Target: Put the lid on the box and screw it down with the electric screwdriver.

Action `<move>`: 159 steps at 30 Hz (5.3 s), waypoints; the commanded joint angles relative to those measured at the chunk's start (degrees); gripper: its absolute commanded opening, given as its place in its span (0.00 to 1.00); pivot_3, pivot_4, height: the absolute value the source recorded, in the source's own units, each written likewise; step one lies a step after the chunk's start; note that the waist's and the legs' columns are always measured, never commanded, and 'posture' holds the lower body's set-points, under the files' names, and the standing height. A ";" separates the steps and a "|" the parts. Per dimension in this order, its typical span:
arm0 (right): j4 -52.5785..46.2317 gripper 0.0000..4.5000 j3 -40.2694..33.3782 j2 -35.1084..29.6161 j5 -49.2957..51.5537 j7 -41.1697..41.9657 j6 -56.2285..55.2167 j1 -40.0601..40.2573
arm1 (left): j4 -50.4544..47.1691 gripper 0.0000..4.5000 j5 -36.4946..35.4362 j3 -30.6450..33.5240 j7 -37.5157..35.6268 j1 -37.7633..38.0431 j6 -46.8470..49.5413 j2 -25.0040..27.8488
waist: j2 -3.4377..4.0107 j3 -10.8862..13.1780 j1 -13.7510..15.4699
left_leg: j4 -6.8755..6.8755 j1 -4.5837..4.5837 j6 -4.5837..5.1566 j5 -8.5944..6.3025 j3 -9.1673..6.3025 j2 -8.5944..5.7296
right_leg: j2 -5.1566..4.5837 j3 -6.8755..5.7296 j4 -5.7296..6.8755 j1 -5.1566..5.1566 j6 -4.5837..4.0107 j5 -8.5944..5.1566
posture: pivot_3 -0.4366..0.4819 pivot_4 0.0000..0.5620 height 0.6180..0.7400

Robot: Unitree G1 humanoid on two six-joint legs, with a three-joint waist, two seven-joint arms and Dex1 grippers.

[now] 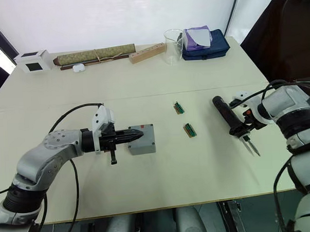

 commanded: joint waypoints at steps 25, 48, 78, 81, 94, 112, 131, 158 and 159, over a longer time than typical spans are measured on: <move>20.64 0.45 -5.19 11.18 -12.32 3.11 -9.73 -9.58 | -1.83 0.00 0.31 0.77 1.83 0.89 -0.30 -1.39 | -0.52 -0.29 -0.37 | -0.09 0.96 0.00 -0.01 -0.14 0.07 | 0.08 -0.10 -0.13 1.04 -0.03 -0.02 | 0.48 0.27 1.00; -62.73 0.45 -56.96 49.05 32.59 -37.73 -1.31 17.20 | 9.97 0.00 1.48 3.01 -6.09 -6.09 0.21 4.71 | 0.32 0.17 -0.39 | -0.11 -0.21 -0.19 0.11 -0.21 -0.10 | -0.11 -0.07 0.49 -0.34 -0.04 -0.07 | 0.48 0.27 1.00; -59.28 0.45 -30.67 41.99 23.29 -41.04 -27.11 34.31 | 13.71 0.00 12.03 -5.54 -7.14 -6.44 -6.17 0.98 | 0.23 0.12 0.09 | -0.10 -0.02 -0.19 0.11 -0.22 -0.08 | 0.00 -0.07 0.49 -0.17 -0.04 -0.08 | 0.48 0.27 1.00; -57.55 0.45 -29.93 41.24 21.59 -41.03 -29.66 34.45 | 13.82 0.00 11.99 -5.50 -7.07 -6.52 -6.22 0.71 | 0.22 0.11 0.09 | -0.10 0.01 -0.19 0.11 -0.23 -0.07 | 0.01 -0.07 0.49 -0.15 -0.04 -0.08 | 0.48 0.27 1.00; -55.97 0.45 -21.58 36.90 16.82 -41.53 -26.48 37.88 | 13.85 0.00 12.85 -5.85 -7.31 -5.60 -6.46 0.63 | -0.01 -0.10 0.09 | -0.19 0.73 -0.18 0.11 -0.22 -0.04 | 0.05 -0.07 0.39 0.58 -0.06 -0.12 | 0.48 0.27 1.00; -54.07 0.45 -18.97 37.46 14.59 -44.18 -23.95 38.84 | 14.09 0.00 13.67 -5.97 -7.61 -4.37 -6.51 0.27 | -0.54 -1.22 0.15 | -0.59 1.76 -0.17 0.09 -0.23 0.06 | 0.03 -0.08 -0.27 1.73 -0.34 -0.46 | 0.48 0.27 1.00; -54.65 0.45 -20.41 36.11 14.89 -42.82 -24.52 38.62 | 14.53 0.00 14.39 -6.08 -7.62 -4.10 -7.44 -0.71 | -0.54 -1.44 0.19 | -0.90 1.83 -0.17 0.09 -0.22 0.07 | -0.04 -0.07 -0.48 1.71 -0.32 -0.51 | 0.48 0.27 1.00; -34.46 0.45 -42.59 2.66 40.06 -44.09 28.38 4.09 | 5.68 0.00 -3.86 7.35 -8.58 -8.62 5.17 1.11 | -0.27 -0.73 0.74 | -1.09 -0.25 -0.15 0.09 -0.30 -0.07 | -0.25 -0.30 -0.67 -0.26 -0.15 -0.29 | 0.48 0.27 1.00; -32.16 0.45 -40.93 0.36 40.12 -42.22 29.74 5.40 | 4.29 0.00 -4.30 6.81 -9.58 -8.39 5.45 2.23 | -0.20 -0.66 0.69 | -1.10 -0.30 -0.14 0.09 -0.23 -0.08 | -0.28 -0.27 -0.76 -0.27 -0.14 -0.28 | 0.48 0.27 1.00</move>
